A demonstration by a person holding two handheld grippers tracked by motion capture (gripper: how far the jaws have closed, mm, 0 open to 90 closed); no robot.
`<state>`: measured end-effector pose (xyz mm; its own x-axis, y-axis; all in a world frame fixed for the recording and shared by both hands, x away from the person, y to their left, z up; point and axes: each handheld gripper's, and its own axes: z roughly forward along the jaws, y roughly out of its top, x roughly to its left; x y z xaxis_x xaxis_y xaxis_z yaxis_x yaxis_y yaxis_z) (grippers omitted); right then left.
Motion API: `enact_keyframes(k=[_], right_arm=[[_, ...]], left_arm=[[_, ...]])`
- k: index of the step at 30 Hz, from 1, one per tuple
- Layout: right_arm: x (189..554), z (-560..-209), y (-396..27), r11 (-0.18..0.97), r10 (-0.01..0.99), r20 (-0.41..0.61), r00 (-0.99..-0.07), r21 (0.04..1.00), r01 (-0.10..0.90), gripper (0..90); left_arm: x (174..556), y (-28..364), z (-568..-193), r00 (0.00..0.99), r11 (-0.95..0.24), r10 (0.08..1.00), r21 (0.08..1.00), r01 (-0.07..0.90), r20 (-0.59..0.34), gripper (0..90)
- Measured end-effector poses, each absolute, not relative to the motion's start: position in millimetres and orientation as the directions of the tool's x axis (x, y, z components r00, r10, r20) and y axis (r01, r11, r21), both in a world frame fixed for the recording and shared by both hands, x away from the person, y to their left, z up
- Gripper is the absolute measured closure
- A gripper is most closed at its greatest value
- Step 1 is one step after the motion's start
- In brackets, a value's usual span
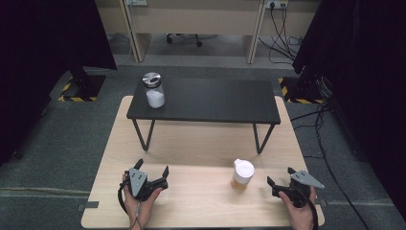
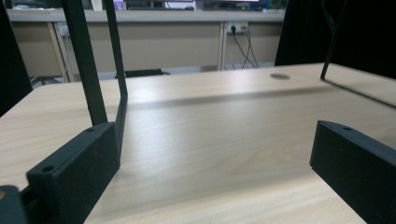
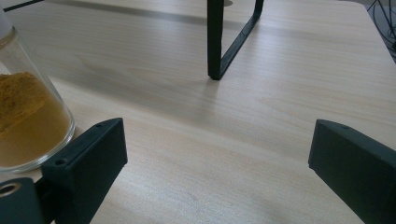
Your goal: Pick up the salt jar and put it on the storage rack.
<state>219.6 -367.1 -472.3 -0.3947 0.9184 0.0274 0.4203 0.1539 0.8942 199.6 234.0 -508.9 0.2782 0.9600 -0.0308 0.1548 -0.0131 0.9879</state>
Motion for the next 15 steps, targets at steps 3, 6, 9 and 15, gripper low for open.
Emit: enact_keyframes(k=[3,6,9,15], right_arm=[[219.9,-472.3,-367.2,0.154,0.918,0.028,-0.396,0.894,0.420,4.6],[219.8,-472.3,-367.3,0.153,0.918,0.029,-0.396,0.894,0.421,4.6],[219.8,-472.3,-367.3,0.154,0.918,0.028,-0.396,0.894,0.421,4.6],[219.7,-472.4,-367.4,0.154,0.918,0.028,-0.396,0.894,0.420,4.6]], left_arm=[[201.2,235.2,-510.8,0.277,-0.012,0.960,0.985,0.171,-0.036,0.9],[202.7,237.2,-513.4,0.278,0.009,0.958,0.983,0.186,-0.062,0.8],[203.8,238.1,-515.0,0.279,0.018,0.958,0.980,0.196,-0.073,0.8],[203.7,236.9,-515.5,0.280,0.019,0.957,0.981,0.194,-0.074,0.9]])
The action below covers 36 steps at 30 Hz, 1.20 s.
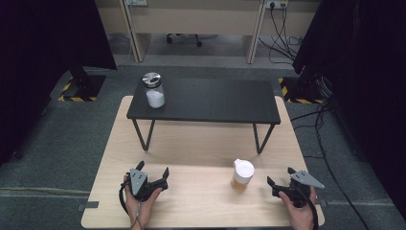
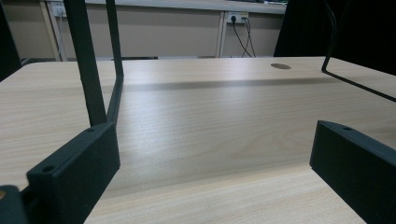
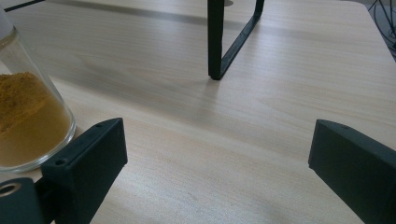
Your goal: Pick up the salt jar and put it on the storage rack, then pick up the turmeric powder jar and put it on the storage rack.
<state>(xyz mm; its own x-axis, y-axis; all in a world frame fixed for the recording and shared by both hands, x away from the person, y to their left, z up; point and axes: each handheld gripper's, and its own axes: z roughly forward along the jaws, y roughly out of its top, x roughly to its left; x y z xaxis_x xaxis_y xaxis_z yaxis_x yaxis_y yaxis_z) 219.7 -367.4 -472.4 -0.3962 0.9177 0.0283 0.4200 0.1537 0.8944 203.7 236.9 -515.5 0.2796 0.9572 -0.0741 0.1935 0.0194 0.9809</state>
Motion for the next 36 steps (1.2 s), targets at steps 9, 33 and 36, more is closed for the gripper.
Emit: enact_keyframes(k=[9,33,36], right_arm=[[220.0,-472.4,-368.0,0.153,0.917,0.030,-0.399,0.894,0.420,4.6],[219.6,-473.2,-368.8,0.154,0.916,0.027,-0.400,0.897,0.414,4.3],[219.7,-472.9,-368.4,0.156,0.916,0.027,-0.401,0.896,0.415,4.4]], left_arm=[[203.8,238.0,-515.7,0.278,0.029,0.957,0.980,0.195,-0.083,0.9],[202.5,236.9,-516.5,0.278,0.022,0.958,0.982,0.187,-0.075,0.8],[202.0,236.5,-516.9,0.278,0.019,0.958,0.983,0.184,-0.070,0.8]])
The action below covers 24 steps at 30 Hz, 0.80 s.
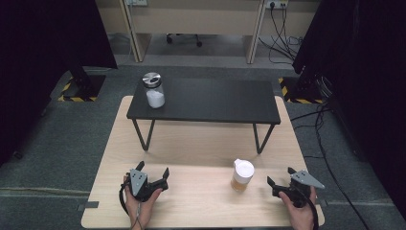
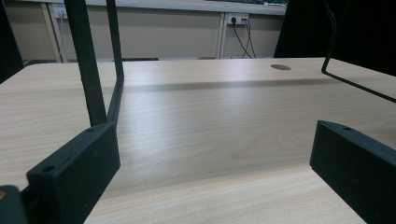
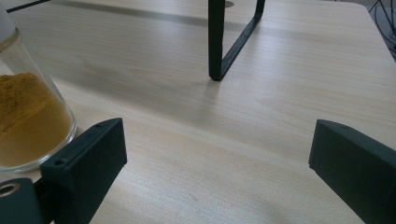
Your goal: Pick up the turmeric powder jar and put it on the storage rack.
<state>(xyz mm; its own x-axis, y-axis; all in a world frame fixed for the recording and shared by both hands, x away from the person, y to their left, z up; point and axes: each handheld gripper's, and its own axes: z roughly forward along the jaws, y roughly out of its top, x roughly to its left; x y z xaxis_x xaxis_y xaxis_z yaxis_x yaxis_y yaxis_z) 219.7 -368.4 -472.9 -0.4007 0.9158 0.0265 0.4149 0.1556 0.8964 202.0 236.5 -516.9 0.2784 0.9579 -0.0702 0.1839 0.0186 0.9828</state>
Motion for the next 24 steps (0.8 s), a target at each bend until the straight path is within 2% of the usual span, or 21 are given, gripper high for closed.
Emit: enact_keyframes(k=[14,19,24], right_arm=[[219.1,-476.8,-377.9,0.132,0.902,0.057,-0.428,0.908,0.398,1.9],[223.9,-477.7,-392.6,0.151,0.849,0.081,-0.523,0.909,0.387,0.9],[222.4,-474.1,-395.8,0.168,0.817,0.066,-0.573,0.923,0.345,0.5]], left_arm=[[201.9,237.0,-516.5,0.282,0.018,0.957,0.982,0.187,-0.071,0.8],[202.4,237.5,-516.0,0.286,0.015,0.956,0.982,0.189,-0.070,0.5],[202.1,237.4,-516.5,0.283,0.019,0.956,0.982,0.187,-0.073,0.5]])
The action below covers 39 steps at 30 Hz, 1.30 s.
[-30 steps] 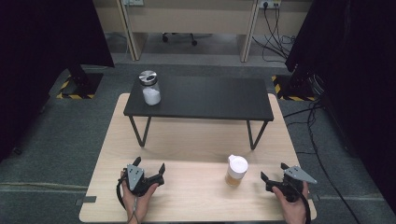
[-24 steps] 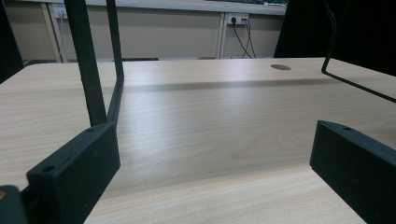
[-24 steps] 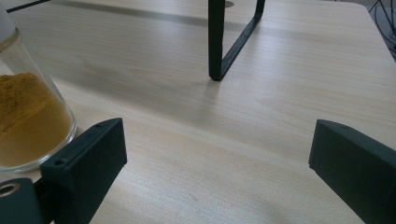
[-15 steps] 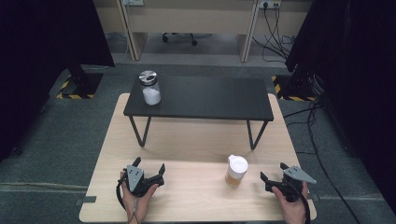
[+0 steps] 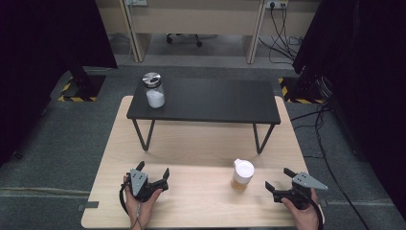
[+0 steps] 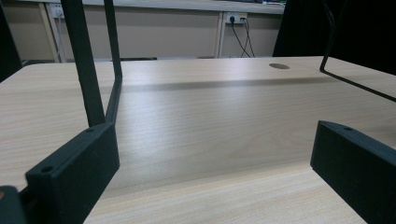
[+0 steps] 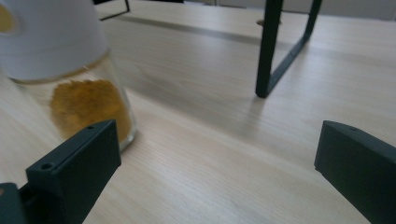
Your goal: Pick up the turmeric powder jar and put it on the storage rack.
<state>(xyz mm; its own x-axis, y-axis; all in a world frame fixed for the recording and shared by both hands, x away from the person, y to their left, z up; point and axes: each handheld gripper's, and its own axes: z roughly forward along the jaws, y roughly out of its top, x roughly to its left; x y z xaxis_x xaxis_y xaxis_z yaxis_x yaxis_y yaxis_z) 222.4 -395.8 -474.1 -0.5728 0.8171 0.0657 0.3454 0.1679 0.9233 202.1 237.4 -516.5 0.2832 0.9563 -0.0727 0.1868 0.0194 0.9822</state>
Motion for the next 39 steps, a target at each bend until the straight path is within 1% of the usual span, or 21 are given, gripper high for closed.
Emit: enact_keyframes(k=[7,9,13,16,21,31,33,34,39], right_arm=[[231.7,-474.4,-408.1,0.223,0.695,0.049,-0.717,0.934,0.280,0.7],[235.1,-476.7,-406.2,0.246,0.671,0.036,-0.741,0.931,0.268,0.6],[238.4,-479.6,-401.4,0.242,0.636,0.036,-0.771,0.939,0.244,0.6],[240.0,-479.5,-395.1,0.241,0.618,0.035,-0.786,0.943,0.231,0.6],[246.0,-476.8,-378.1,0.280,0.580,0.013,-0.814,0.936,0.215,0.8],[257.9,-477.2,-354.9,0.295,0.585,0.000,-0.811,0.932,0.212,1.7],[260.9,-478.1,-350.8,0.303,0.585,-0.007,-0.811,0.929,0.211,3.7],[264.0,-478.3,-346.7,0.321,0.579,-0.015,-0.815,0.923,0.211,6.7],[267.5,-479.6,-338.2,0.332,0.582,-0.033,-0.813,0.922,0.201,10.6]], left_arm=[[202.5,237.6,-516.8,0.283,0.024,0.956,0.982,0.187,-0.077,0.3],[202.6,237.7,-516.7,0.281,0.027,0.956,0.982,0.188,-0.080,0.3],[202.6,238.0,-516.8,0.283,0.028,0.956,0.982,0.188,-0.081,0.2],[202.8,237.9,-516.3,0.282,0.026,0.956,0.981,0.191,-0.080,0.3],[202.5,238.2,-517.0,0.283,0.029,0.956,0.982,0.187,-0.082,0.2],[202.8,238.1,-516.6,0.283,0.027,0.956,0.982,0.189,-0.081,0.3],[202.7,238.2,-516.8,0.284,0.028,0.955,0.982,0.188,-0.081,0.2],[202.6,238.5,-516.9,0.284,0.029,0.955,0.982,0.188,-0.083,0.2],[202.8,239.3,-516.7,0.284,0.032,0.955,0.981,0.190,-0.086,0.3]])
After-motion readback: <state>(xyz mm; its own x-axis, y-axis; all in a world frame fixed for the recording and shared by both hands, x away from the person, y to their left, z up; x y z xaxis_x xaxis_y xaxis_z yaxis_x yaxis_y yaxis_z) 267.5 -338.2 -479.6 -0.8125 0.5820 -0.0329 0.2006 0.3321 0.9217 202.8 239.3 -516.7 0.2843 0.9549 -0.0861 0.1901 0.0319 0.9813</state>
